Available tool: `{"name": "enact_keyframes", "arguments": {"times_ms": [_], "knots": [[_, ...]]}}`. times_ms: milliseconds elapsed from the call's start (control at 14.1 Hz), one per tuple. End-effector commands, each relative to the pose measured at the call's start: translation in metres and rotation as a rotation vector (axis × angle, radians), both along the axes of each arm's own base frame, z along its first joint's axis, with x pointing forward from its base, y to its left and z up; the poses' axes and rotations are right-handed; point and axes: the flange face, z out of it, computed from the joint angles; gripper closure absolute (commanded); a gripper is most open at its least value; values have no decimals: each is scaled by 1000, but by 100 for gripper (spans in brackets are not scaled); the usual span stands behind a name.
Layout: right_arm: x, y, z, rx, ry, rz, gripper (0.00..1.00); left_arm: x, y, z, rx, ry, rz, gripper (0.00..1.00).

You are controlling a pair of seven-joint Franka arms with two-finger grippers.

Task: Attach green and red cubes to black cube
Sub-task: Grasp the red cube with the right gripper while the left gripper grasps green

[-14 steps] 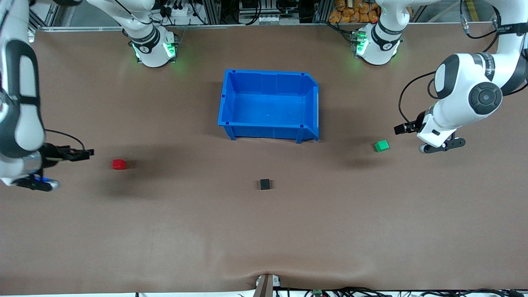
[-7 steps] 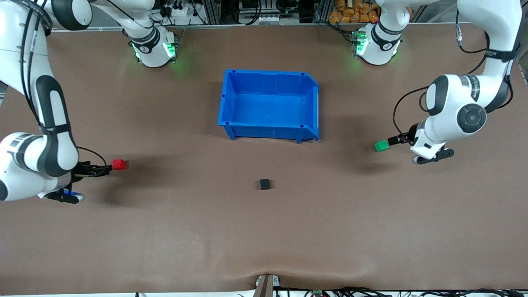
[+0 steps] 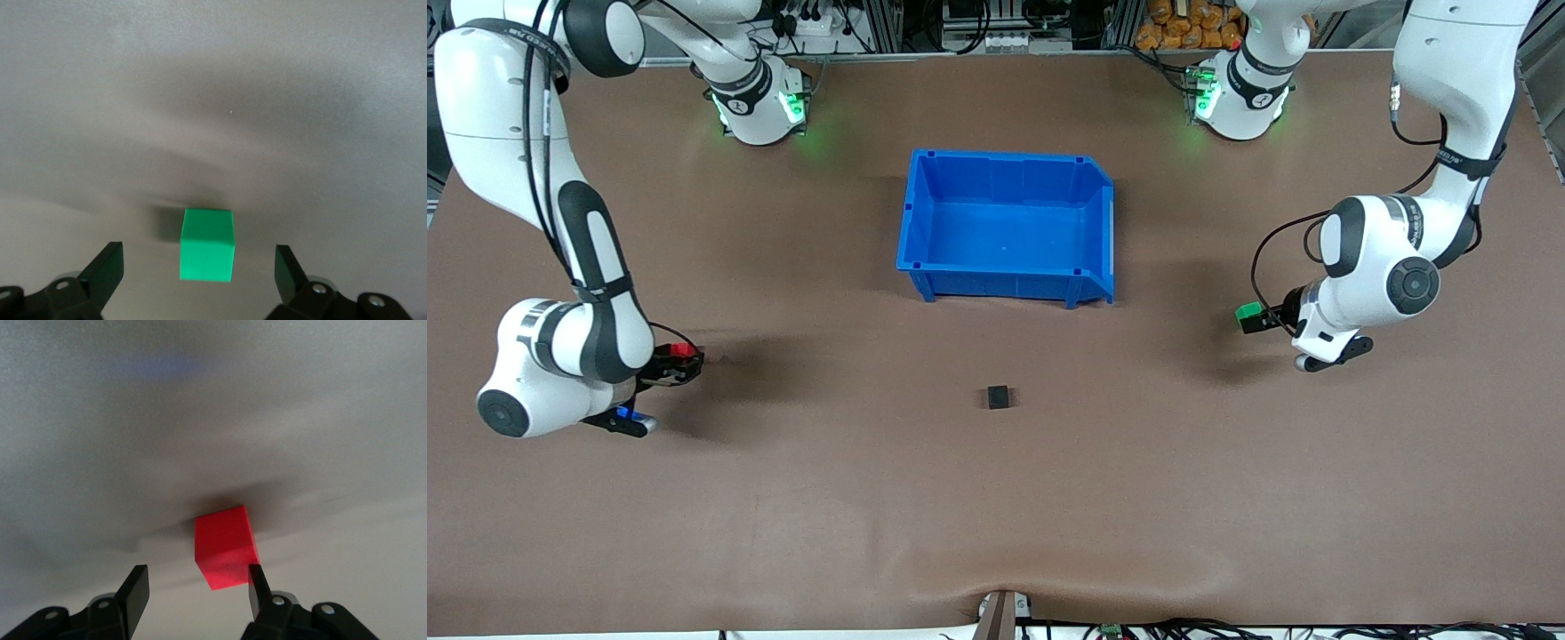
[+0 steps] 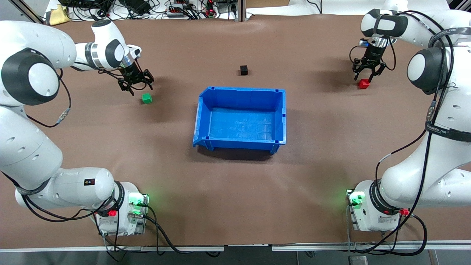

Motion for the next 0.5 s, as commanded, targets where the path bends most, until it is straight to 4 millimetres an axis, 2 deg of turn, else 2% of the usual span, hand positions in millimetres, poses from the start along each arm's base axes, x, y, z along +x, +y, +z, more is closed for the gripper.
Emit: {"name": "enact_keyframes", "arguments": {"times_ms": [0,142,427], "knots": [[0,-11,5,-68,-6,36,31,5,-2,-3,-5,-4,14,6],[1,-13,7,-100,-4,70,25,5,-6,-3,-4,-4,11,13],[3,-1,2,-103,-21,103,25,4,-9,-16,-6,13,7,18]]}}
